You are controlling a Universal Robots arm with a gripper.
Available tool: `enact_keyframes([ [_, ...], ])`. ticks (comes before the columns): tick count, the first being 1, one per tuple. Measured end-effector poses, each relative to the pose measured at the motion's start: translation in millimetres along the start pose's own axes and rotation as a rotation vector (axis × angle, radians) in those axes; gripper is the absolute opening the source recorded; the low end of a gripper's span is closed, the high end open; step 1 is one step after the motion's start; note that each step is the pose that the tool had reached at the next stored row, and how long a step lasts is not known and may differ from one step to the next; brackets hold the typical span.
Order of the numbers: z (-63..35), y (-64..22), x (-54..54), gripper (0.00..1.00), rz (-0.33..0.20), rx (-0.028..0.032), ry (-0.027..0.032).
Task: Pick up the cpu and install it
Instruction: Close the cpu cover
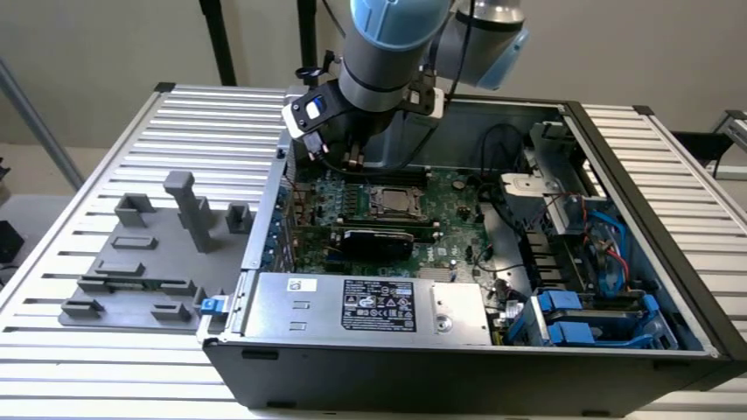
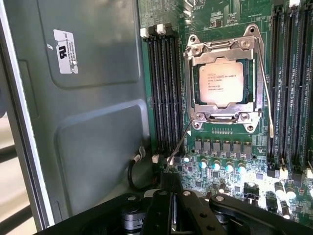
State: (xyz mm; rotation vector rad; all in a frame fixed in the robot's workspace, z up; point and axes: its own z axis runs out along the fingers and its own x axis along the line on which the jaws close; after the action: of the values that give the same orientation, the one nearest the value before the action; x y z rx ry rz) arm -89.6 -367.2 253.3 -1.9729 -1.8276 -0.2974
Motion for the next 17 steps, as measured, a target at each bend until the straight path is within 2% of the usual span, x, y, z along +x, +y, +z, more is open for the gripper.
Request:
enact_keyframes([
  [17, 0.0, 0.0, 0.0, 0.11, -0.004, 0.0031, 0.0279],
])
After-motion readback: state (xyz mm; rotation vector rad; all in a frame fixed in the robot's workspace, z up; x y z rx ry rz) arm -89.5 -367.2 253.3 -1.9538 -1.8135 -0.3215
